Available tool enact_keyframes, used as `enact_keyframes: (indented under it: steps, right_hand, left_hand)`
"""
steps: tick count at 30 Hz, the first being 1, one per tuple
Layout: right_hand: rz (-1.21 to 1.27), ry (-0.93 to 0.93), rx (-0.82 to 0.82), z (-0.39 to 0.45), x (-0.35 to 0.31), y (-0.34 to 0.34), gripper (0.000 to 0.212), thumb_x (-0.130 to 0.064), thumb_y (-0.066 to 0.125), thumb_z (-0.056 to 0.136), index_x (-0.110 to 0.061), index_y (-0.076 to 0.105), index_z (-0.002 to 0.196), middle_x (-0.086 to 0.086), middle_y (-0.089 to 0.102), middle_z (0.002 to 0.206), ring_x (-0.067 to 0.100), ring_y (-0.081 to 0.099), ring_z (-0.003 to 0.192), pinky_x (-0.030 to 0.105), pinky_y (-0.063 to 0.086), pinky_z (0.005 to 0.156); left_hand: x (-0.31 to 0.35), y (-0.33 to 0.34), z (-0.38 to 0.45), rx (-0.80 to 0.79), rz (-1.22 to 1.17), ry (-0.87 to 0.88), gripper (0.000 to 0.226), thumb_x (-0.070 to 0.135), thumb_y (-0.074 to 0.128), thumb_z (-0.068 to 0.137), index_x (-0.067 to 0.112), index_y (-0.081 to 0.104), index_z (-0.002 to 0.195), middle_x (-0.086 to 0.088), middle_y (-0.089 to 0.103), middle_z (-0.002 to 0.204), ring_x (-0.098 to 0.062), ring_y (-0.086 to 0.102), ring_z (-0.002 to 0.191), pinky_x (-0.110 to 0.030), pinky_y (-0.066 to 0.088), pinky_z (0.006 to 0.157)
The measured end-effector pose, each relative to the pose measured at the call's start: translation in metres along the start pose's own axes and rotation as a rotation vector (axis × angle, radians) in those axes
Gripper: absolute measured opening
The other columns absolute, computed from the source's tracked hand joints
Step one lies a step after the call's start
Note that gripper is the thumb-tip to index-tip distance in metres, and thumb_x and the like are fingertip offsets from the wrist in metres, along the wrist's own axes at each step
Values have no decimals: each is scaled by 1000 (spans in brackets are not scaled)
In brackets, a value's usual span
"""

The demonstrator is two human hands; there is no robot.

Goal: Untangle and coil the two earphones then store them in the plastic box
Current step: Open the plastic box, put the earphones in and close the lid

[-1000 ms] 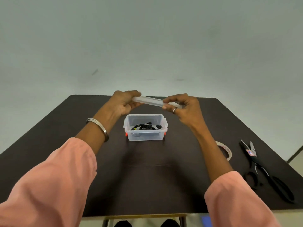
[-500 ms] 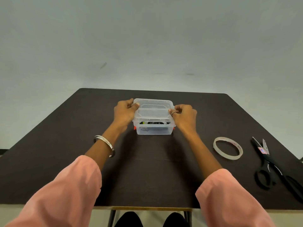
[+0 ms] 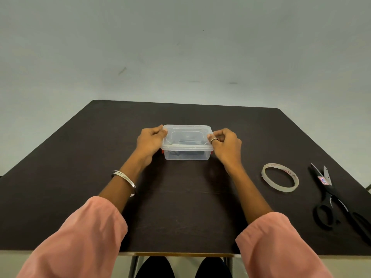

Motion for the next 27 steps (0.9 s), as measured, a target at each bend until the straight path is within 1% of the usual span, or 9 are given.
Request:
enact_keyframes:
  steps: [3, 5, 7, 12, 16, 19, 21, 24, 27]
  right_hand:
    - [69, 67, -30, -1, 0, 1, 17, -27, 64, 90, -13, 60, 98, -2, 62, 94, 7, 58, 77, 16, 49, 62]
    - [122, 176, -82, -1, 2, 1, 24, -33, 62, 90, -11, 60, 99, 1, 64, 98, 15, 62, 85, 31, 57, 73]
    - [126, 253, -124, 0, 3, 1, 34, -37, 61, 90, -4, 63, 98, 8, 67, 97, 24, 65, 89, 43, 57, 81]
    - [194, 332, -144, 2, 3, 3, 46, -35, 65, 88, 10, 63, 98, 20, 70, 97, 31, 68, 86, 51, 57, 78]
    - [268, 400, -90, 5, 8, 7, 48, -35, 73, 80, 12, 63, 84, 18, 70, 80, 36, 65, 73, 44, 57, 68]
    - [276, 412, -41, 2, 4, 7, 39, -32, 77, 78, -4, 54, 61, 13, 57, 67, 26, 51, 59, 39, 49, 57]
    - [278, 400, -9, -1, 3, 7, 44, -28, 77, 78, -10, 45, 54, 8, 46, 60, 19, 40, 55, 33, 38, 54]
    - [257, 329, 30, -5, 0, 8, 37, -23, 72, 83, 5, 59, 63, 6, 49, 60, 15, 39, 55, 24, 35, 48]
    - [185, 216, 61, -8, -4, 10, 34, -19, 67, 88, 3, 61, 63, 2, 45, 55, 11, 35, 47, 11, 29, 37]
  left_hand:
    - [3, -7, 1, -116, -32, -96, 35, 24, 54, 97, 14, 59, 130, 6, 55, 138, -16, 56, 115, -40, 47, 102]
    - [8, -13, 0, -210, -51, -189, 35, 23, 54, 97, 21, 56, 132, -2, 63, 127, -17, 60, 105, -39, 48, 97]
    - [13, -19, -3, -263, -71, -259, 35, 22, 57, 96, 25, 56, 130, -5, 68, 114, -20, 61, 97, -37, 50, 89]
    - [10, -19, -6, -136, -129, -310, 32, 24, 70, 86, 1, 66, 108, -16, 71, 104, -24, 68, 89, -36, 57, 81]
    - [8, -15, -6, -43, -137, -303, 40, 24, 74, 83, -2, 62, 111, -15, 72, 96, -21, 68, 79, -33, 60, 70]
    - [7, -14, -4, 7, -119, -299, 52, 27, 78, 78, -2, 58, 116, -14, 71, 93, -18, 67, 70, -29, 57, 53]
    - [6, -14, -5, 46, -99, -278, 49, 28, 80, 76, -3, 61, 110, -14, 69, 95, -19, 66, 71, -32, 58, 58]
    - [6, -12, -6, 119, -66, -231, 39, 26, 81, 74, -4, 67, 94, -17, 70, 95, -24, 69, 78, -39, 61, 68]
    - [11, -7, -10, 219, 54, -120, 26, 22, 81, 75, 0, 71, 87, -12, 70, 92, -25, 70, 77, -41, 61, 68]
Point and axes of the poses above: each hand's wrist, its own z-axis towards the middle knuckle, its own y-axis out of the palm, x = y × z, the point moved 1 cm from there along z, towards the middle knuckle
